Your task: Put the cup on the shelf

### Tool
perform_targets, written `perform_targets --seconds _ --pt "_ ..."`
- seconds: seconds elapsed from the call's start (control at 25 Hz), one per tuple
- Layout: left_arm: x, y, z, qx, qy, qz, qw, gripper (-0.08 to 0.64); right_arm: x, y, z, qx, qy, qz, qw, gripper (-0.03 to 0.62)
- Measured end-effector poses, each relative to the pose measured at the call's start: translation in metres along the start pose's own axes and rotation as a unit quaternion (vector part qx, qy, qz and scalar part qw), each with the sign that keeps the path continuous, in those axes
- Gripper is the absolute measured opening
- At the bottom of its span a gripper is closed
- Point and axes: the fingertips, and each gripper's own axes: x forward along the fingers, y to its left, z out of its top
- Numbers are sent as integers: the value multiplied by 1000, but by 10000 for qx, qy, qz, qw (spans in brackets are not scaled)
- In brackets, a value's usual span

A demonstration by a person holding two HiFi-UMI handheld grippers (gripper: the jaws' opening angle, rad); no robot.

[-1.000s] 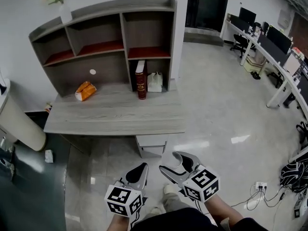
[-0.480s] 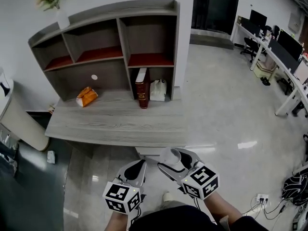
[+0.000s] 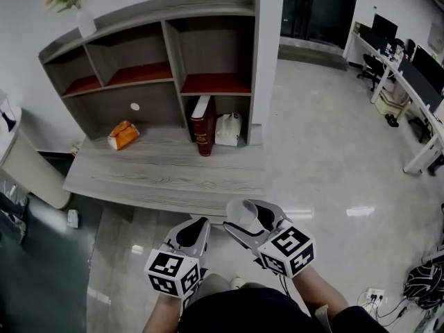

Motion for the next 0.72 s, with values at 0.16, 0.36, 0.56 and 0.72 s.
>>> perform_targets --seconds 0.16,0.36,0.56,0.72 --pt "12 9 7 -7 23 43 10000 8 10 -12 4 2 49 29 10000 287" --pt "31 28 16 32 -30 36 10000 14 29 -24 8 -14 87 48 9999 287" --pt "54 48 30 30 -51 -147 9999 14 51 -43 22 2 65 -51 10000 287" --pt "74 70 49 110 -56 -317 9994 14 74 -63 43 -23 8 -177 9998 287"
